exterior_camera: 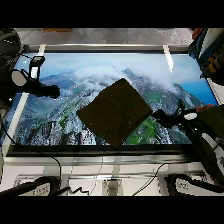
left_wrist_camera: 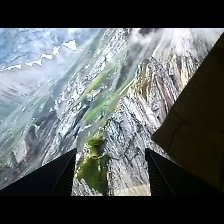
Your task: Fold the clothes and pants, and hang the long-sleeved shirts on hangers.
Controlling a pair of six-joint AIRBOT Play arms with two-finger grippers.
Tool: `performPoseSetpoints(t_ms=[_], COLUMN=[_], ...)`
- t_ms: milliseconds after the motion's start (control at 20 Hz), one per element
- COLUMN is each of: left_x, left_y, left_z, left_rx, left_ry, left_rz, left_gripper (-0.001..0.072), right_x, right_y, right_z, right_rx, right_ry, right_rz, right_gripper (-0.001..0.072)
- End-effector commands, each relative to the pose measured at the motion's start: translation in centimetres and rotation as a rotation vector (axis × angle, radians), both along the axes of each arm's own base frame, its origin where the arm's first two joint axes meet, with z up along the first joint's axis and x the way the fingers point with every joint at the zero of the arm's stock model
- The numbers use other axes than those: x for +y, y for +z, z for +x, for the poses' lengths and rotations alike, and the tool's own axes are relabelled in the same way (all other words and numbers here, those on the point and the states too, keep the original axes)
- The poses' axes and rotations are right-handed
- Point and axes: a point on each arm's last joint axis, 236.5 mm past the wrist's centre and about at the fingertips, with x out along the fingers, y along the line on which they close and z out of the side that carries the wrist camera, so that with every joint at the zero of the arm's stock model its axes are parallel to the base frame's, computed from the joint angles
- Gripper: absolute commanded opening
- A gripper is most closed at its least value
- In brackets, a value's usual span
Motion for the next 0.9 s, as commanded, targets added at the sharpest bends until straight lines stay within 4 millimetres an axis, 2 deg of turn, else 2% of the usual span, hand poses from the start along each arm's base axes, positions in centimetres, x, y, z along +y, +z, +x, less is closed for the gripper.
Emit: performPoseSetpoints(t_ms=[0,200,250,300,450,500,550,700,850], left_x=[-0.2,-0.3,-0.3,-0.3,-0.3,-0.3,-0.2,0.1,-0.2], left_y=[-1.6,-4.3,-5.1,-5.7,-7.7,-8.3,-8.9,-10.9,-13.3], left_z=[0.4,0.7,0.8,0.8,0.7,0.5,0.2,-1.2,-3.1], left_rx=[0.029,0.086,0.102,0.118,0.162,0.176,0.189,0.238,0.289], left_ry=[-0.009,-0.009,-0.009,-0.009,-0.008,-0.008,-0.007,-0.013,-0.041], left_rz=[-0.008,-0.011,-0.012,-0.012,-0.013,-0.013,-0.012,-0.009,-0.017], left_gripper=[0.049,0.0489,0.0489,0.0489,0.0489,0.0489,0.0489,0.0489,0.0488], right_x=[1.0,1.6,1.9,2.5,4.9,5.6,6.2,7.0,6.5], right_y=[-0.5,0.1,0.1,0.1,-0.3,-0.5,-0.5,0.4,2.5], right_z=[3.0,6.0,6.4,6.6,6.6,6.5,6.5,7.2,9.0], right_rx=[-0.029,-0.057,-0.057,-0.058,-0.057,-0.057,-0.062,-0.096,-0.161], right_ry=[0.001,0.017,0.018,0.03,0.081,0.095,0.106,0.167,0.22], right_rz=[0.06,0.071,0.075,0.077,0.067,0.061,0.053,0.016,-0.046], right_gripper=[0.0574,0.0579,0.0577,0.0546,0.0536,0.0452,0.03,0.0051,0.0051])
